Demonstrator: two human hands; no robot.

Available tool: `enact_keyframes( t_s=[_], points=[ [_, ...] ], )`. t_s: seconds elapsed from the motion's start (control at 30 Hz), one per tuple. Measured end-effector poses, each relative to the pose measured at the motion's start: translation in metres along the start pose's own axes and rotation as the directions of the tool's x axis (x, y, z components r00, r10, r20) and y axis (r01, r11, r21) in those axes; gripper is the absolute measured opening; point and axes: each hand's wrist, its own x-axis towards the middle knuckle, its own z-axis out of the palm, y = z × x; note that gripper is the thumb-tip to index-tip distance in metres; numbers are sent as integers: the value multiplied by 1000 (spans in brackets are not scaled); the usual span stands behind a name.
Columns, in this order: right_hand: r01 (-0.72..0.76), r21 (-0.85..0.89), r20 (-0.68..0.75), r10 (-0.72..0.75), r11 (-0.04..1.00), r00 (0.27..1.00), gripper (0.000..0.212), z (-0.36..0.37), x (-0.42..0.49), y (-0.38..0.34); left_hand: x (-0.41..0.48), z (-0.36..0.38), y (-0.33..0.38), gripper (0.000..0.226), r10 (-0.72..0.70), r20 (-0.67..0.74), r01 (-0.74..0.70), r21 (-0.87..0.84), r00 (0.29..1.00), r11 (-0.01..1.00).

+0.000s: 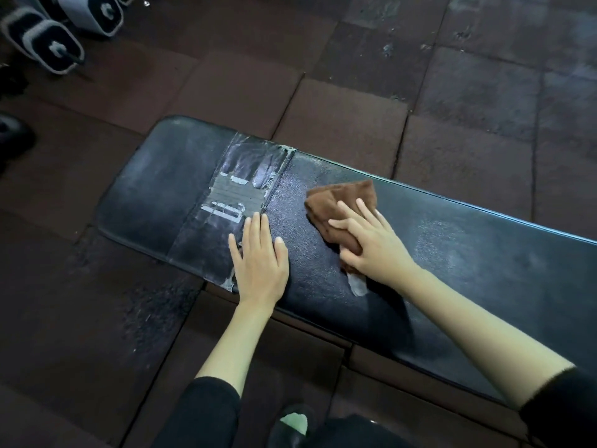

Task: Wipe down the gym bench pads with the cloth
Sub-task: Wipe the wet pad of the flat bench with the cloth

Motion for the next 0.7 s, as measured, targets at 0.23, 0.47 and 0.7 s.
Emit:
enact_keyframes(
  t_s=[0.23, 0.47, 0.7],
  points=[
    [-387, 131, -179, 405, 913, 896, 48, -29, -11, 60, -8, 8, 35, 59, 127, 80, -130, 27, 989, 991],
    [-478, 262, -245, 537, 838, 807, 43, -20, -10, 38, -10, 16, 42, 59, 152, 101, -159, 61, 983, 985],
    [-358, 286, -154, 411, 889, 898, 43, -19, -31, 25, -9, 16, 44, 61, 150, 111, -157, 62, 983, 986]
  ],
)
